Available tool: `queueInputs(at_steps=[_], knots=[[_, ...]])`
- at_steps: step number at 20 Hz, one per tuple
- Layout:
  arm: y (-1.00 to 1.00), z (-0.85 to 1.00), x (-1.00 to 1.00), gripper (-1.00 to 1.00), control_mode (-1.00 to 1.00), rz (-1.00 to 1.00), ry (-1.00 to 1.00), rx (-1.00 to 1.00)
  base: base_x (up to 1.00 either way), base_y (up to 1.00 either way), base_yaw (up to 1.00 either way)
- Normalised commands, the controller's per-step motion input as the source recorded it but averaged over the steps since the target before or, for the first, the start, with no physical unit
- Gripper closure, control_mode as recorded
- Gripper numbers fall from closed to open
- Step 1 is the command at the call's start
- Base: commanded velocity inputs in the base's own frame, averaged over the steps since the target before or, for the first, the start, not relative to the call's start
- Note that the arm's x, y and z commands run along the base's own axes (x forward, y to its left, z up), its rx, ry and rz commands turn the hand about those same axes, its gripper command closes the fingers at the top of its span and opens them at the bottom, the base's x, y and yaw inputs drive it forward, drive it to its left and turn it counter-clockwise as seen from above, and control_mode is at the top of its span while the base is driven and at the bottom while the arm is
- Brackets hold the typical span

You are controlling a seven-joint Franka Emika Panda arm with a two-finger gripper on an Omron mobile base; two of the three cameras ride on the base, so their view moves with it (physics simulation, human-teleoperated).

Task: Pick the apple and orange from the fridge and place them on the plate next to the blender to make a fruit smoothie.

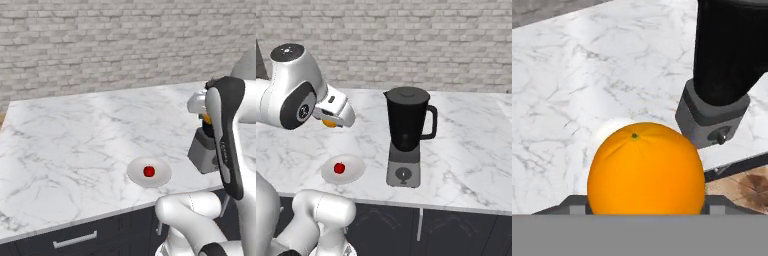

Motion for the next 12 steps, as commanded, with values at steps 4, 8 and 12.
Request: queueInputs(at_steps=[4,8,12], knots=[[0.26,-0.99,0.89,1.00,-1.00,0.09,0.39,0.06,0.00,0.00,0.00],[0.07,-1.00,0.97,1.00,-1.00,0.10,0.18,0.24,0.00,0.00,0.00],[0.24,-1.00,0.99,1.00,-1.00,0.10,0.21,0.14,0.00,0.00,0.00]])
